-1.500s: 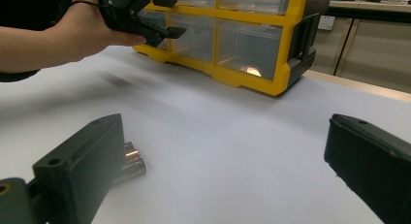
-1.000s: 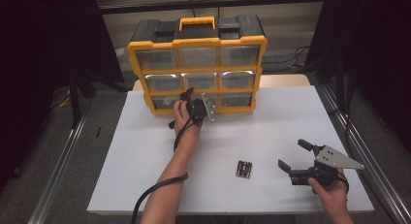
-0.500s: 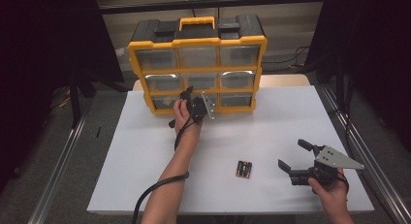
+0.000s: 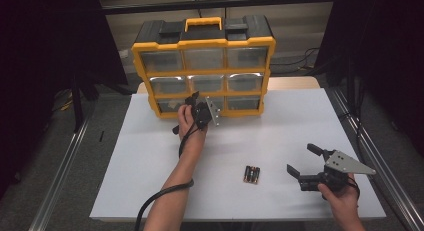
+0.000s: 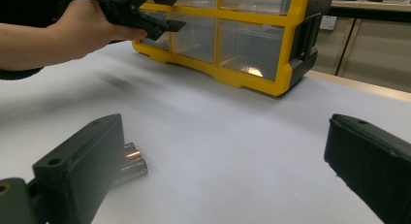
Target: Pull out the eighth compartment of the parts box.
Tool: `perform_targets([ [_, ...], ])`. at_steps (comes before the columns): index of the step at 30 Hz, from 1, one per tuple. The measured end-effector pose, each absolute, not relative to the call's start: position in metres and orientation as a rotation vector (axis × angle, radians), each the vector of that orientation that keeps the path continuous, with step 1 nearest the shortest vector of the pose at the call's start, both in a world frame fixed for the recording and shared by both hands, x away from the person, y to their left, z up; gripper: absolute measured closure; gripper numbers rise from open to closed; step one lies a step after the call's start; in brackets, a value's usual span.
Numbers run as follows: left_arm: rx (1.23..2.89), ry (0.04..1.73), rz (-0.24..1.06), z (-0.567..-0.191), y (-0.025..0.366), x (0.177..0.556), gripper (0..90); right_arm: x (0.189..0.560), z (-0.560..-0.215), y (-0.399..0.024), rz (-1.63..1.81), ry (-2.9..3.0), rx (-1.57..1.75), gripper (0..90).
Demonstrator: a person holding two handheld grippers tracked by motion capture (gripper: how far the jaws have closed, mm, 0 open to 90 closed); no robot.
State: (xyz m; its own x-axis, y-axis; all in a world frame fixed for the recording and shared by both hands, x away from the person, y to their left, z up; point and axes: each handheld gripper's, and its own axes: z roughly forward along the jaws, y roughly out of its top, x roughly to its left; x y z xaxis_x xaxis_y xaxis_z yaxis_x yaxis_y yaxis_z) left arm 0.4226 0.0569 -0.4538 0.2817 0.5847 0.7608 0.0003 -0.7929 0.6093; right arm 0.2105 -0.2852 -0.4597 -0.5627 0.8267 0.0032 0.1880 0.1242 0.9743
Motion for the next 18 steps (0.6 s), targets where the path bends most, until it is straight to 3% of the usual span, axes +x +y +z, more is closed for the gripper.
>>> perform_targets([
  [7,2.093,0.474,1.511,-0.456,0.059,0.411,59.1,0.211,-0.460,-0.285,1.469,1.847,0.982,0.7],
  [18,2.130,0.403,1.529,-0.455,0.060,0.398,61.9,0.211,-0.460,-0.284,1.468,1.851,0.976,0.7],
])
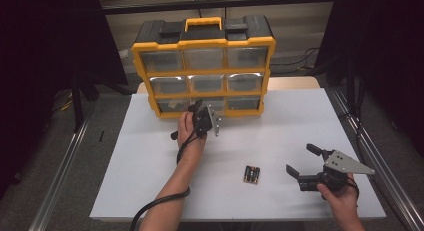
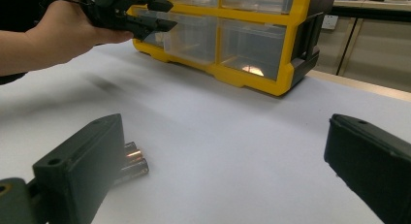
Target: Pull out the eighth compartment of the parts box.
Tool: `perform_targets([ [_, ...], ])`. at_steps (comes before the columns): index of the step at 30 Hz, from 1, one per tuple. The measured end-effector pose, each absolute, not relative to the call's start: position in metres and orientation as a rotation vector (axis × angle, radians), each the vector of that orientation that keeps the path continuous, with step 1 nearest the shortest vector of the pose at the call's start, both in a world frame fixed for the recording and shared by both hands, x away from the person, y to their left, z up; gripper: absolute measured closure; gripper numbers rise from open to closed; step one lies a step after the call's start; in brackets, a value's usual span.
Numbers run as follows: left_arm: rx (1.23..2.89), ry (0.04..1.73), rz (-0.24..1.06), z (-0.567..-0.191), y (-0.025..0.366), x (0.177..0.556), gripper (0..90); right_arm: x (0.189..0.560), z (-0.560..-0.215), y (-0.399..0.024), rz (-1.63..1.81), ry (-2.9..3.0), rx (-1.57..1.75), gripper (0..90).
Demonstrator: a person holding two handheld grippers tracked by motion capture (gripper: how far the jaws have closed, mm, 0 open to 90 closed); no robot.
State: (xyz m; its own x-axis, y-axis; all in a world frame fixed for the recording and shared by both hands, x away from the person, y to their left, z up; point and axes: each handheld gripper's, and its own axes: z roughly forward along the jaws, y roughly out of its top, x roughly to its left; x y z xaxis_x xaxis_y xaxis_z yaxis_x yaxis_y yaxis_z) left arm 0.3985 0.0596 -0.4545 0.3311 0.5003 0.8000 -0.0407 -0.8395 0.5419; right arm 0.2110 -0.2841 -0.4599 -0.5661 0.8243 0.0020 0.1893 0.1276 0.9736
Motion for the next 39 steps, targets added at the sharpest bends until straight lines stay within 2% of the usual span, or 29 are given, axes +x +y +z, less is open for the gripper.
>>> perform_targets([
  [39,2.126,0.372,1.507,-0.452,0.063,0.372,61.9,0.211,-0.460,-0.283,1.469,1.847,0.975,0.5],
])
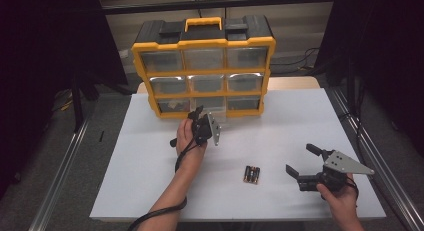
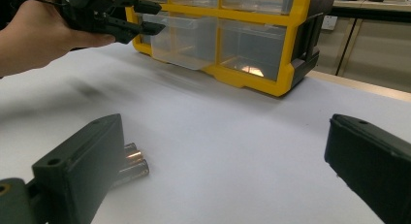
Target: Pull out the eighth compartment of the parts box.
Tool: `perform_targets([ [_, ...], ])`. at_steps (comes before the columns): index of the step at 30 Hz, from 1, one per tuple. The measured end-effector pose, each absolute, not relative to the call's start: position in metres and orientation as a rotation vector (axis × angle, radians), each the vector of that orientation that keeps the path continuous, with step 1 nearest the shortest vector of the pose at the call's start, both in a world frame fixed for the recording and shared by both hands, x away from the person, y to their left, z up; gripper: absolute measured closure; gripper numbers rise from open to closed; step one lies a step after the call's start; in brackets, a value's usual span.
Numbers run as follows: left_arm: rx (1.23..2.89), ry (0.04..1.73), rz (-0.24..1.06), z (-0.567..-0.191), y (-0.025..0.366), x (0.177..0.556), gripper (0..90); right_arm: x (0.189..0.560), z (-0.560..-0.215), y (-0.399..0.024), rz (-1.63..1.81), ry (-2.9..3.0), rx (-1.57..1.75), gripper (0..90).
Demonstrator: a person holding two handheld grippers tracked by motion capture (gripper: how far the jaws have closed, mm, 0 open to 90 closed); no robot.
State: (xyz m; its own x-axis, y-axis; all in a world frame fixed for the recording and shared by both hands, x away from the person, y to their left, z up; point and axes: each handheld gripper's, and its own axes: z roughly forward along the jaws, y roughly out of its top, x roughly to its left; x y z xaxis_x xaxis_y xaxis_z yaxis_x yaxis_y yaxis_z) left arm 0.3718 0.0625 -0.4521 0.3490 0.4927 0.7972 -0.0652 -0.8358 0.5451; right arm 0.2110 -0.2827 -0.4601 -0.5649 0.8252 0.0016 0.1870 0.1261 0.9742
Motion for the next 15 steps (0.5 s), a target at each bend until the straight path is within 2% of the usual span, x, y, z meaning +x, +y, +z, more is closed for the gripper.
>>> perform_targets([
  [15,2.100,0.374,1.493,-0.4555,0.0645,0.3671,61.8,0.2107,-0.4601,-0.2815,1.468,1.849,0.979,0.5],
])
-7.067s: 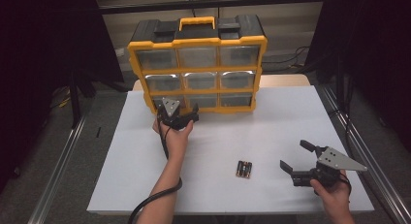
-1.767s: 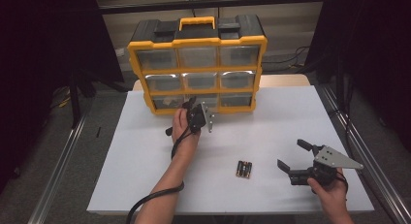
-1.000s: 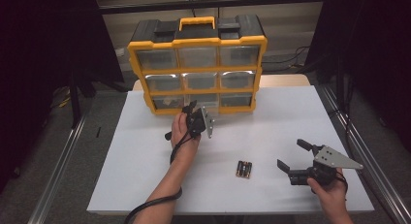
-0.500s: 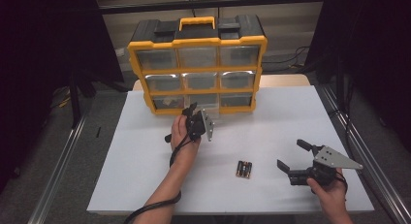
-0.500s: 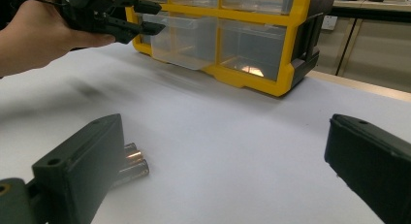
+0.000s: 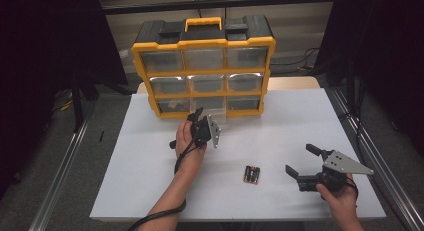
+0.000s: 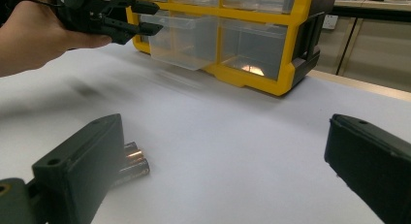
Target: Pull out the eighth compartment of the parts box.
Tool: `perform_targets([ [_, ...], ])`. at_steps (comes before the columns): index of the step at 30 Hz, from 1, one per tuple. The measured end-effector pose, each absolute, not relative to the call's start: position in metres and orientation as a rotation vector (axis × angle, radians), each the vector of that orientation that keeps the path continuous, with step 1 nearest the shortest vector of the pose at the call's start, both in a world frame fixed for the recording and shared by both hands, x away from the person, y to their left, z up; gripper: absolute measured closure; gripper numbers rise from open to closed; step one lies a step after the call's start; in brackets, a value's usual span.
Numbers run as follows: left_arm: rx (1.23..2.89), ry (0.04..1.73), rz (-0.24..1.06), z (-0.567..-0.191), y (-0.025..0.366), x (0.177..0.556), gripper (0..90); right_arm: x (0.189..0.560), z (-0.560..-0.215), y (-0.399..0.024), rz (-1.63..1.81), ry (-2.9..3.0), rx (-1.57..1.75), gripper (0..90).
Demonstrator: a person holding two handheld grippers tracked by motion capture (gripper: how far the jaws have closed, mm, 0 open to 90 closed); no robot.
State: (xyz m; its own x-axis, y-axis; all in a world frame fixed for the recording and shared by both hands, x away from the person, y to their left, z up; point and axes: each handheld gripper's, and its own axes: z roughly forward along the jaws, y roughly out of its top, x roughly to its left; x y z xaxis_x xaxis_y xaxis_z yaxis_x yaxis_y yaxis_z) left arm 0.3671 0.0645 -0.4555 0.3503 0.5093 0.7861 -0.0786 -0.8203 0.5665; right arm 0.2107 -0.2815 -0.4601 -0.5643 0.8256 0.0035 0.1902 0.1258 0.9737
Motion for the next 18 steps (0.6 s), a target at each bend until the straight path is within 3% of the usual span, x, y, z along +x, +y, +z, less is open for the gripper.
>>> perform_targets([
  [18,2.097,0.369,1.494,-0.4566,0.0664,0.3653,61.7,0.2109,-0.4600,-0.2815,1.467,1.852,0.970,0.5],
])
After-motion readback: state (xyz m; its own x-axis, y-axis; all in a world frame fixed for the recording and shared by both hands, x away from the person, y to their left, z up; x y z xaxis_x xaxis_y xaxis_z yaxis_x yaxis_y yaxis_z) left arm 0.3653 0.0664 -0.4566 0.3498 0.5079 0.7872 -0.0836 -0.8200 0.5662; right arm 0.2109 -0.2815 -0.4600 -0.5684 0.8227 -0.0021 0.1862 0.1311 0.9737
